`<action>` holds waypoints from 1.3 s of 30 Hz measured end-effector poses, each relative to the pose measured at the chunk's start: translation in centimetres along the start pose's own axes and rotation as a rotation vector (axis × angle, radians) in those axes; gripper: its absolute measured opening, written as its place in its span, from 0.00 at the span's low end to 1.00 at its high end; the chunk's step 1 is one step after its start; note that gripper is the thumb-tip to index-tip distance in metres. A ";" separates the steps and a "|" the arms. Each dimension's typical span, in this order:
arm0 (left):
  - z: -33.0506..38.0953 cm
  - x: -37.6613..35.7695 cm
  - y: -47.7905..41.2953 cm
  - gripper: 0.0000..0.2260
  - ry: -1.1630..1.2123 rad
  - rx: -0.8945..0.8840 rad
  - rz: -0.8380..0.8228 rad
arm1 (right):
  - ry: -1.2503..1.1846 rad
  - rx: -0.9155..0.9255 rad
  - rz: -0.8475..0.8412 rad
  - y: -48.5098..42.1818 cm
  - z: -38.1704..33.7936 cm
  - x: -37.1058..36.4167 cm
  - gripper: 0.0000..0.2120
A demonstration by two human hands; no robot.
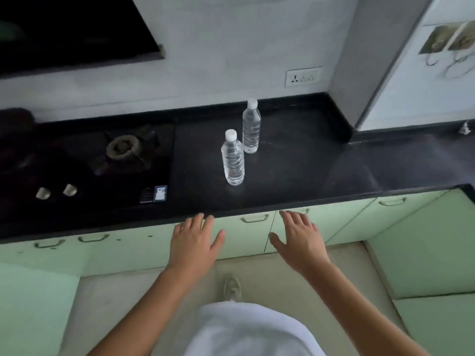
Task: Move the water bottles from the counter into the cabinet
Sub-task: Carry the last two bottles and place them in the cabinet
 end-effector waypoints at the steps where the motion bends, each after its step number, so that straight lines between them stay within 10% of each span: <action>1: -0.8 0.1 -0.7 0.25 0.008 0.022 0.008 | 0.004 0.031 0.009 -1.5 -1.0 0.4 0.32; 16: -4.2 -3.9 -15.7 0.34 0.282 0.040 -0.068 | -0.108 -0.088 0.010 -16.7 -2.2 1.9 0.33; 39: -1.3 -10.2 -22.1 0.24 0.919 0.774 0.214 | -0.884 0.022 -0.159 -40.0 2.3 -3.2 0.30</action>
Point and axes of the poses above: each hand's wrist, its own y-axis away from the middle knuckle, its own x-axis out of the back of the hand, z = x × y, the point moved 9 cm from there along -y, towards the middle knuckle, and after that the axes turned 10 degrees about y, right-handed, at the moved point
